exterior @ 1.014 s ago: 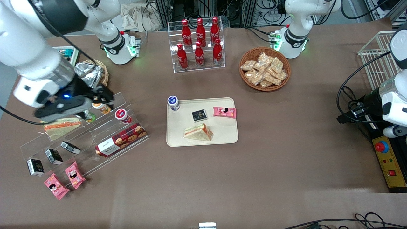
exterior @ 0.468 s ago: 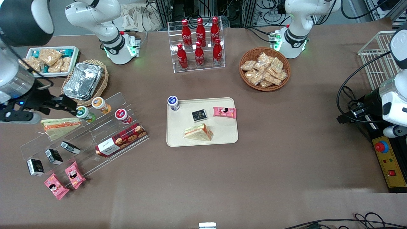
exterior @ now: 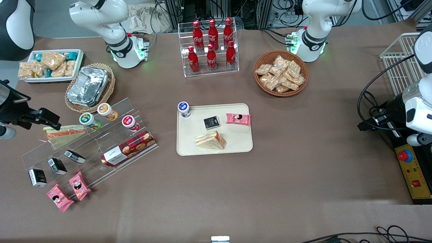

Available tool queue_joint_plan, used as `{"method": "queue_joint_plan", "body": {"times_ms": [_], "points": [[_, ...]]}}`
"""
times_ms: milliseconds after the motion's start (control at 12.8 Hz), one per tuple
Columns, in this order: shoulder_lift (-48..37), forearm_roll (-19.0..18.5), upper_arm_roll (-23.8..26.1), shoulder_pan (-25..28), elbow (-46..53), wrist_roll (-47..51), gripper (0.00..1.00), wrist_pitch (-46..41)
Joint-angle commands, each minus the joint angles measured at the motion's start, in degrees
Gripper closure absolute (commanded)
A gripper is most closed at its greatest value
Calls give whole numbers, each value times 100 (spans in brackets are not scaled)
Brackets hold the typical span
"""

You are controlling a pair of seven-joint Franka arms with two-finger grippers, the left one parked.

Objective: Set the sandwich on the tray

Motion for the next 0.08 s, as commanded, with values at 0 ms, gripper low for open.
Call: {"method": "queue_joint_plan", "body": {"times_ms": [0], "points": [[4,207,89,-284,-9,-285,0,158]]}}
